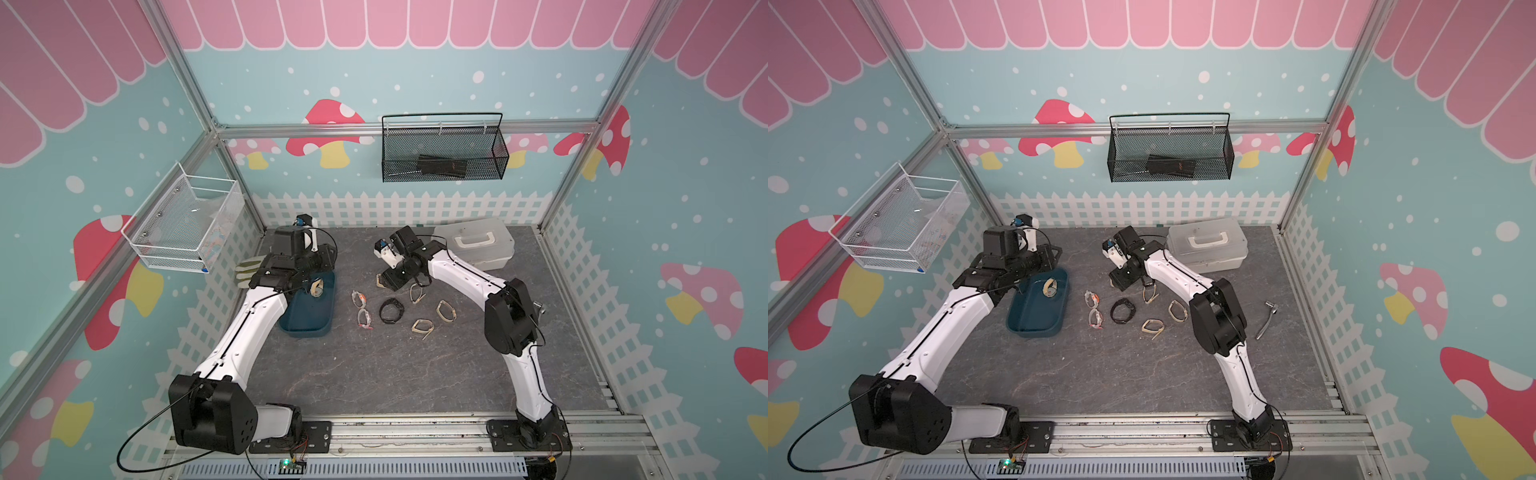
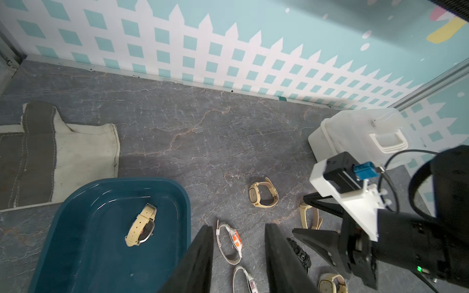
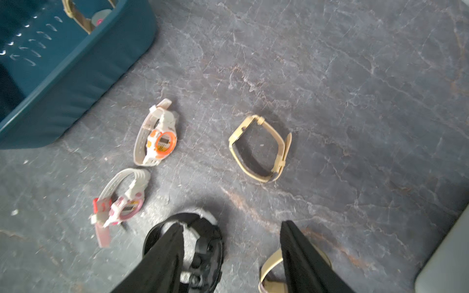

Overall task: Put the watch into the storage box
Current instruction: Pick up the watch at the center of the board.

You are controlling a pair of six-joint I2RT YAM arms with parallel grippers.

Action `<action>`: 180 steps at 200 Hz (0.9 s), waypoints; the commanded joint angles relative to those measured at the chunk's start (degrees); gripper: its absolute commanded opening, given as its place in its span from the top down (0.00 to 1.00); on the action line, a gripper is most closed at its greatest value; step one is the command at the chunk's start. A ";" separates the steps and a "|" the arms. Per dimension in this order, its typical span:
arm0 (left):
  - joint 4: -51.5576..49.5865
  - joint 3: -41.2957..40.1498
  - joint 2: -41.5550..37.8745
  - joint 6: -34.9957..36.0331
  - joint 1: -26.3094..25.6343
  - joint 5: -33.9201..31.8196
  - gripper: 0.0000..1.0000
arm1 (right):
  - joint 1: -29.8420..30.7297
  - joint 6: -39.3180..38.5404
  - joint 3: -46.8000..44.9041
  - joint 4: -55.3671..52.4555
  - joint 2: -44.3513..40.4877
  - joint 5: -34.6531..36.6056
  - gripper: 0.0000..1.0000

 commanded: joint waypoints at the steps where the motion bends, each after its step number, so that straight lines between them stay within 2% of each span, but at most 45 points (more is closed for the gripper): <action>1: 4.48 -2.11 -1.38 -1.21 -0.62 1.95 0.62 | 0.34 -1.98 5.12 -3.31 3.15 2.13 0.38; 31: 5.16 -3.05 -1.23 -0.80 -1.54 2.31 0.62 | 0.74 -3.65 12.22 -5.53 9.06 2.22 0.41; 58: 5.06 -3.19 -1.14 -0.44 -1.90 2.19 0.62 | 0.83 -4.85 18.39 -8.30 13.50 2.47 0.51; 102: 5.16 -3.30 -1.13 0.09 -2.19 2.08 0.62 | 0.90 -11.66 18.39 -8.41 15.83 -2.14 0.58; 180: 5.43 -3.18 -0.09 0.74 -3.45 2.05 0.62 | 0.84 -15.86 19.31 -7.83 19.09 -1.04 0.63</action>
